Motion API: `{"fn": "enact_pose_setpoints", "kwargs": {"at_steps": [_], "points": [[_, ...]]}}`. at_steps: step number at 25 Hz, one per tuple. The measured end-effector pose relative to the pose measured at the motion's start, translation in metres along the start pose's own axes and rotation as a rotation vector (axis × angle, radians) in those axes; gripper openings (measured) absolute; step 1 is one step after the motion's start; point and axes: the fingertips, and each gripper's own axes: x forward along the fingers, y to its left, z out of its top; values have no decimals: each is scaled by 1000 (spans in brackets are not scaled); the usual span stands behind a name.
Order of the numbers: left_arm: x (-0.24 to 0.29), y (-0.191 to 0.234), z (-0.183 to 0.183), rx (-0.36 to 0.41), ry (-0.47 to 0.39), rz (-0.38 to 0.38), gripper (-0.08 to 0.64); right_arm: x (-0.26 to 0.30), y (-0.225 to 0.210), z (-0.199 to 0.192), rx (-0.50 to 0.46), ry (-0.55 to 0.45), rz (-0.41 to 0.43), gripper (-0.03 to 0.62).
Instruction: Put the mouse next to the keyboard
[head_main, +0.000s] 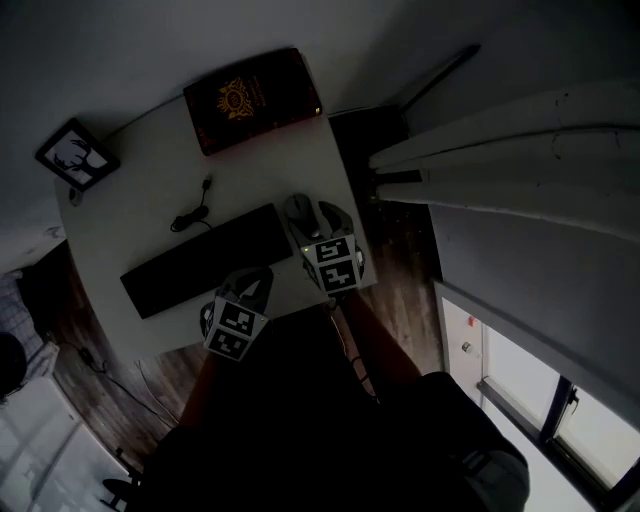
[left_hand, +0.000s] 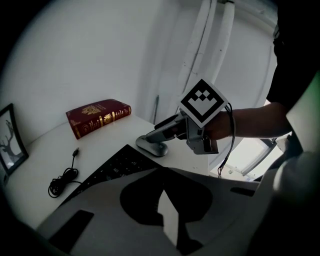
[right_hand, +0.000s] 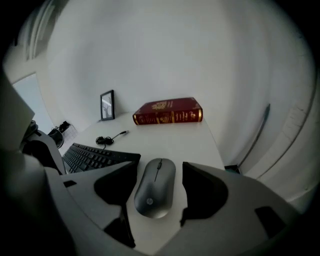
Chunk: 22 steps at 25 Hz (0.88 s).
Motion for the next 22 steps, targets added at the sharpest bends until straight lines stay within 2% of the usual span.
{"fn": "enact_pose_setpoints", "kwargs": {"at_steps": [4,5,6,7,8,9,11,14,19,22], "points": [[-5,-18,24,111,-17,-7,0,-24,-1,19,1,-150,-28,288],[-6,-21,30,115,-41,-7,0,-31,-2,25,-3,-192,-38,260],[-8,-24,35,91,-71,-11,0,-40,-1,30,-8,-240,-36,193],[-10,-30,37,47,-104,-21,0,-49,3,34,-10,-292,-16,55],[-15,-37,39,3,-134,-33,0,-60,10,36,-6,-342,22,20],[-21,-46,39,-19,-156,-42,0,-72,18,37,3,-377,62,20],[-33,-62,37,2,-183,-42,0,-92,31,33,5,-402,92,20],[-49,-70,28,8,-222,-15,0,-109,43,20,-57,-370,47,20],[-81,-62,-4,-111,-325,59,0,-157,89,15,-228,-430,12,20],[-92,-66,-22,-198,-377,93,0,-184,107,-3,-292,-419,-8,20]]}}
